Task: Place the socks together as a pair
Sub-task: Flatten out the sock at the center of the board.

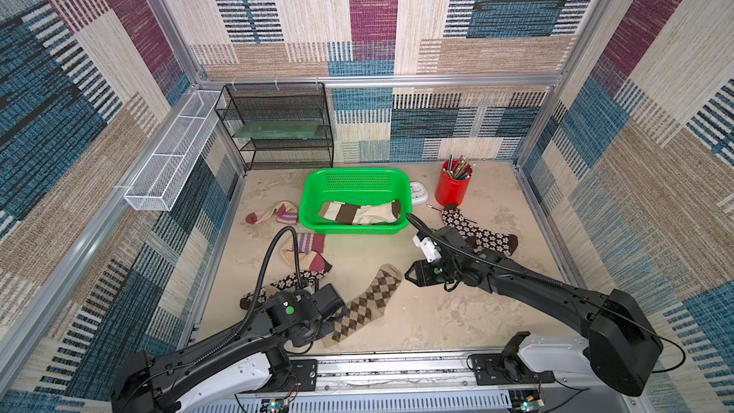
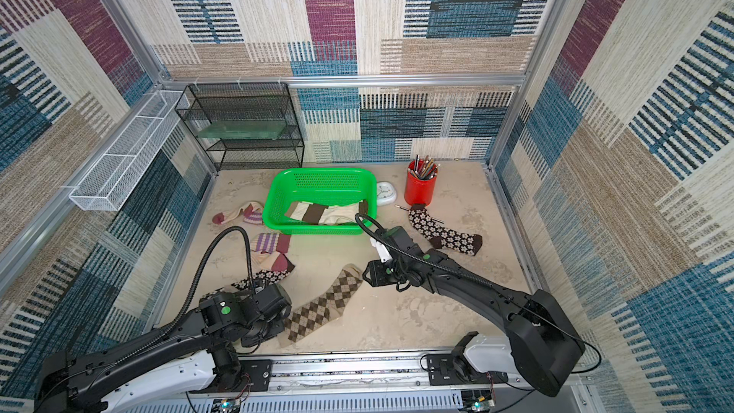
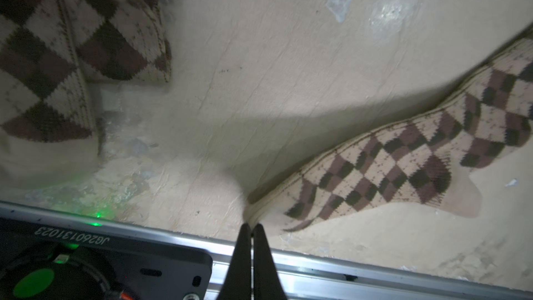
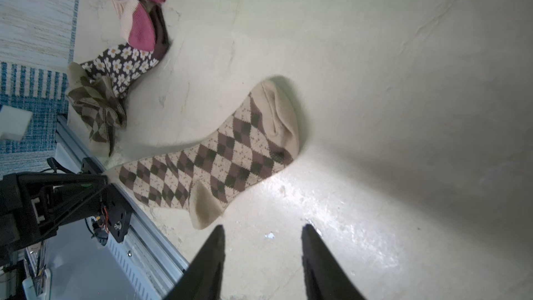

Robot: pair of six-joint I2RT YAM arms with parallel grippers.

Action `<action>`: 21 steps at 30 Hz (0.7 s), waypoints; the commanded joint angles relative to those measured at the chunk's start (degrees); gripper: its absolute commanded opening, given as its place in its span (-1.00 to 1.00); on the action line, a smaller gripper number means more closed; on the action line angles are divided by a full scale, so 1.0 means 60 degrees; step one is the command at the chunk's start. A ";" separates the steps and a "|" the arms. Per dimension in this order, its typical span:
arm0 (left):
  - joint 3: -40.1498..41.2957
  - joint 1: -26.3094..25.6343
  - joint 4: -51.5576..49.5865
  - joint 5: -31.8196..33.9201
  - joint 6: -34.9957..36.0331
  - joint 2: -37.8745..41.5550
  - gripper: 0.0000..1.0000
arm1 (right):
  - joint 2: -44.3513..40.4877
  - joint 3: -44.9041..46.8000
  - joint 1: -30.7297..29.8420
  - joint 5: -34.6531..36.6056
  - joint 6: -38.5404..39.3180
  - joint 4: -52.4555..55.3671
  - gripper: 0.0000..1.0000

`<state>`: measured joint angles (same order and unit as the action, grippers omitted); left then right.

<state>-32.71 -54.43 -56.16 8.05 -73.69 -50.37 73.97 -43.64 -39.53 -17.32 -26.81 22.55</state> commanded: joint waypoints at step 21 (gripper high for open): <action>-0.3802 0.0730 -0.2355 0.2347 0.0980 0.0822 0.99 | 0.3063 -0.0693 -0.1527 0.2914 -0.1137 -0.2559 -0.88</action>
<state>-53.45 -50.35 -64.27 17.39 -70.11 -45.52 91.66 -47.53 -48.56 -4.75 -31.53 9.50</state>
